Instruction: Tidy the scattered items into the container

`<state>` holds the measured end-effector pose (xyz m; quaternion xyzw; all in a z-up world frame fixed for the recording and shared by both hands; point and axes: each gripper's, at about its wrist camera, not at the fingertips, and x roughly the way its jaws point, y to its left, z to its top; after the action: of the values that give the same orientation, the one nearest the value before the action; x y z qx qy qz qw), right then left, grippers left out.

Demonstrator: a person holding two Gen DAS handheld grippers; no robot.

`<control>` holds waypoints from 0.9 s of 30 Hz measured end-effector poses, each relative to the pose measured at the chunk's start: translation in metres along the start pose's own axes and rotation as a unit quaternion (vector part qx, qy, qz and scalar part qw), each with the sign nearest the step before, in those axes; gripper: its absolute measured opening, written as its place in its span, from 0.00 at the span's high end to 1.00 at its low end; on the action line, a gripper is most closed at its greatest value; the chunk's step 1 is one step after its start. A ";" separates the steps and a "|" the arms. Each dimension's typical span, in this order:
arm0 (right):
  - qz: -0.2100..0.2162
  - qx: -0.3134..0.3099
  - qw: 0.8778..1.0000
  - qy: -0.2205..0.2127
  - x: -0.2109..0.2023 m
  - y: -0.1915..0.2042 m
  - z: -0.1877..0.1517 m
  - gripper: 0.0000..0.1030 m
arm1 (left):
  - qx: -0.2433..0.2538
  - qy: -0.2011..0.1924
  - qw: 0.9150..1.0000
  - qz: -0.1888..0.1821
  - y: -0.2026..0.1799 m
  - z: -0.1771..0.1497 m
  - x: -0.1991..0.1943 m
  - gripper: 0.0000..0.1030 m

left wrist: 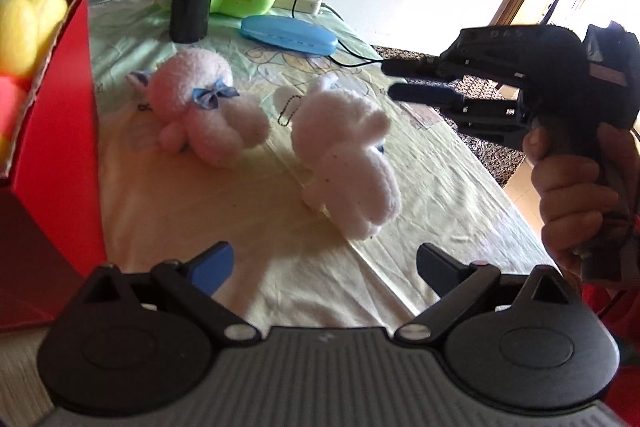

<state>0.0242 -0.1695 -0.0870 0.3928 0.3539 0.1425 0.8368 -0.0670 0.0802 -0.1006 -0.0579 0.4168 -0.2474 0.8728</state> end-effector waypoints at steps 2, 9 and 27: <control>-0.042 0.039 0.998 0.019 0.010 -0.020 0.003 0.79 | 0.003 -0.004 1.000 -0.005 -0.002 0.003 0.000 0.05; -0.005 -0.029 0.997 0.070 0.028 0.011 -0.023 0.79 | 0.016 0.001 1.000 -0.010 -0.008 0.010 0.007 0.05; 0.023 -0.033 0.997 0.064 0.032 -0.016 -0.009 0.67 | -0.008 0.011 1.000 0.014 0.006 0.048 0.055 0.06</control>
<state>0.0403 -0.1582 -0.1186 0.3628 0.3926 0.1977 0.8217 0.0003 0.0538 -0.1095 -0.0565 0.4292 -0.2322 0.8710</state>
